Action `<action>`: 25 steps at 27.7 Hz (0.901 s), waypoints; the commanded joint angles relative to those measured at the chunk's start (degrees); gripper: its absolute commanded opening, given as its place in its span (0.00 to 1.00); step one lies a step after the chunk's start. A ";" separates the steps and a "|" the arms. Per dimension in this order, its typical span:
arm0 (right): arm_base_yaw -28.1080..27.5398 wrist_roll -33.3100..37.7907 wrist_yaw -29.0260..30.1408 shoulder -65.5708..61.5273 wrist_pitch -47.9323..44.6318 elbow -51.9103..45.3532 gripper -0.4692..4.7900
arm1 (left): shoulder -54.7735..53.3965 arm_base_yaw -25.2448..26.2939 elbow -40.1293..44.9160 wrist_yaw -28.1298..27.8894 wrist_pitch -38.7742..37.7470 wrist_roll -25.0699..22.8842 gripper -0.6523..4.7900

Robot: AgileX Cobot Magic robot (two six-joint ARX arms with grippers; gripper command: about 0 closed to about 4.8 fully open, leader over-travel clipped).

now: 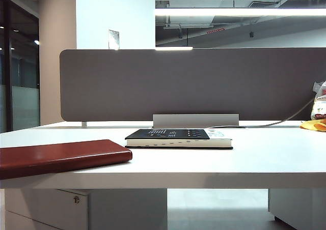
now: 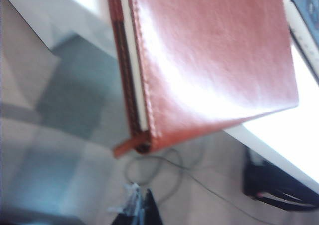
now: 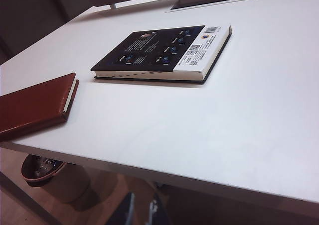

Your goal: Pick up the red book and place it on top of the black book.

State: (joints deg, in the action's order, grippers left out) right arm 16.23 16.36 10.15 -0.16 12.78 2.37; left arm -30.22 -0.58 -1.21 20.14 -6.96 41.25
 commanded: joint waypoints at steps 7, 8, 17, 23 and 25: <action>0.00 0.09 0.02 0.00 -0.74 0.22 0.18 | 0.00 -0.11 0.00 1.88 3.10 11.32 0.56; 0.00 0.09 0.02 0.00 -0.59 0.22 0.18 | -0.02 -0.11 0.00 1.62 3.30 11.45 0.56; 0.00 0.09 0.04 0.00 -0.42 0.22 0.18 | -1.70 -0.11 -0.04 1.66 4.09 13.18 0.56; 0.02 0.11 0.09 0.00 -0.42 0.22 0.18 | -4.44 -0.11 -0.17 1.70 8.04 13.20 0.56; 0.02 0.11 0.11 0.00 -0.42 0.22 0.18 | -5.60 -0.11 -0.17 1.77 9.09 13.20 0.56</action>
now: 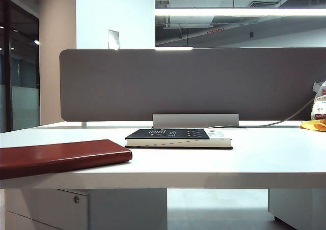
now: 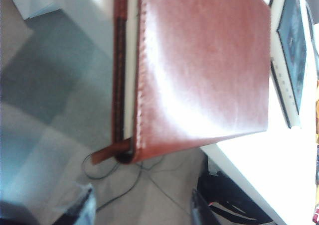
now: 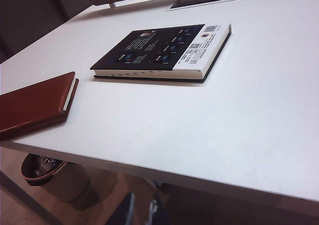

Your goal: Pick up the red book and place it on top of the black book.

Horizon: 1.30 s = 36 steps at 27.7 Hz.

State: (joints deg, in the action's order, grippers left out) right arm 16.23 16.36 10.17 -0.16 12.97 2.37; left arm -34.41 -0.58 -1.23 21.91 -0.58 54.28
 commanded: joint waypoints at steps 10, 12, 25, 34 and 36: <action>0.02 0.11 0.48 0.00 -0.59 0.22 0.18 | -9.73 -0.11 -0.17 0.24 8.41 -0.26 0.56; 0.02 0.11 0.48 0.00 -0.59 0.22 0.18 | -10.84 -0.11 -0.17 0.26 9.70 -0.24 0.56; 0.02 0.13 1.53 0.00 -0.50 0.24 0.18 | -12.35 0.07 -1.05 0.13 13.53 0.79 0.56; 0.02 0.13 1.53 0.00 0.15 0.24 0.18 | -12.57 0.07 -1.51 -0.31 11.76 0.79 0.56; 0.02 0.13 1.53 0.00 0.15 0.24 0.18 | -12.92 0.07 -1.53 -0.31 11.80 0.76 0.56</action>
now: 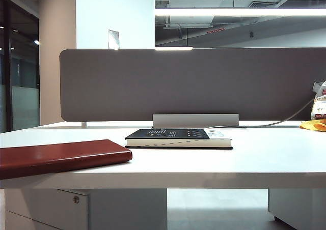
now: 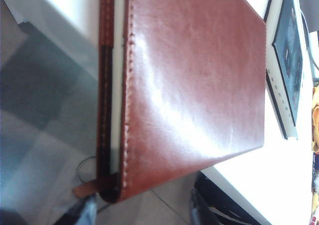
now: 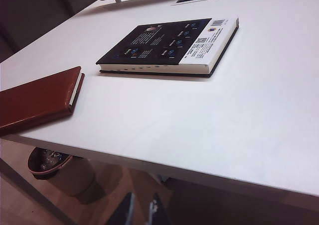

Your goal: Pick up the red book and place it on top of the black book.

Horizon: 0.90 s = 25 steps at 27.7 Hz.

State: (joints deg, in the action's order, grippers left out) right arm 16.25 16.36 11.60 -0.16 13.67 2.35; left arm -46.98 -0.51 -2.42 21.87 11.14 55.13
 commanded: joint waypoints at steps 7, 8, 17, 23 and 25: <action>0.00 0.13 0.11 0.00 -0.52 0.26 0.18 | -3.67 -0.04 -0.33 0.46 0.74 -0.48 0.56; 0.00 0.13 0.11 0.00 -0.50 0.26 0.18 | -4.00 -0.04 -0.33 0.42 1.31 -0.48 0.56; 0.00 0.13 0.13 0.00 -0.52 0.26 0.18 | -5.35 0.00 -0.68 0.15 1.81 -0.46 0.56; 0.00 0.13 0.11 0.00 -0.52 0.26 0.18 | -7.17 0.00 -0.70 -0.17 3.15 -0.46 0.56; 0.00 0.13 0.11 0.00 -0.50 0.26 0.18 | -8.13 0.00 -0.76 -0.07 4.83 -0.44 0.56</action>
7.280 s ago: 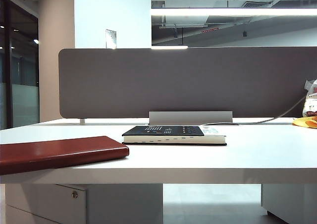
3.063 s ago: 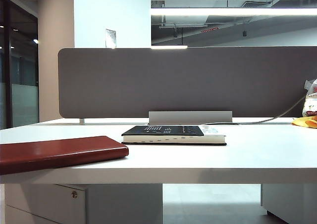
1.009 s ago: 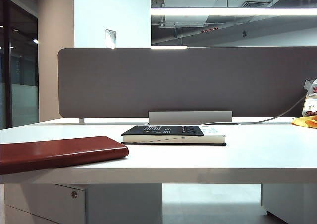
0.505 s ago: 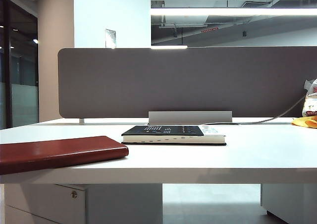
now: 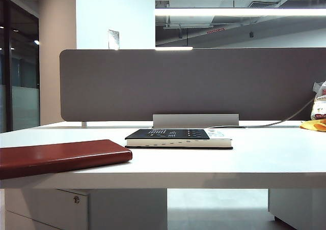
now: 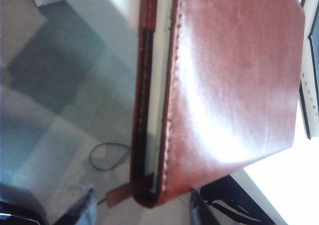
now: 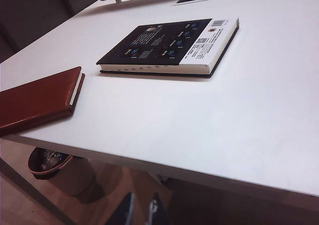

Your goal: Pick up the red book and place it on top of the black book.

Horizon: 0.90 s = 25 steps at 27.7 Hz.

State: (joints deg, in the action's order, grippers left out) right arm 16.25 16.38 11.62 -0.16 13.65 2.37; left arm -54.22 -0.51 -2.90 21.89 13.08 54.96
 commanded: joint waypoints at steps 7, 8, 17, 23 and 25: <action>0.00 0.11 0.09 0.00 -0.46 0.24 0.18 | -5.22 0.00 -2.82 0.72 4.48 -0.39 0.56; 0.00 0.11 0.09 0.00 -0.46 0.24 0.18 | -5.88 0.00 -3.17 1.03 4.74 -0.52 0.56; 0.00 0.11 0.09 0.00 -0.42 0.24 0.18 | -8.87 0.00 -3.76 1.31 5.46 -1.62 0.56; 0.00 0.11 0.11 0.00 -0.39 0.24 0.18 | -8.87 -0.02 -3.76 1.31 6.32 -2.10 0.43; 0.02 0.11 0.09 0.00 -0.42 0.24 0.18 | -8.87 0.00 -3.76 1.29 6.34 -2.49 0.39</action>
State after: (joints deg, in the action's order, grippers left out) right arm 16.25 16.38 11.60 -0.16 13.69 2.37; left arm -63.09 -0.47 -6.57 23.46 19.14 53.67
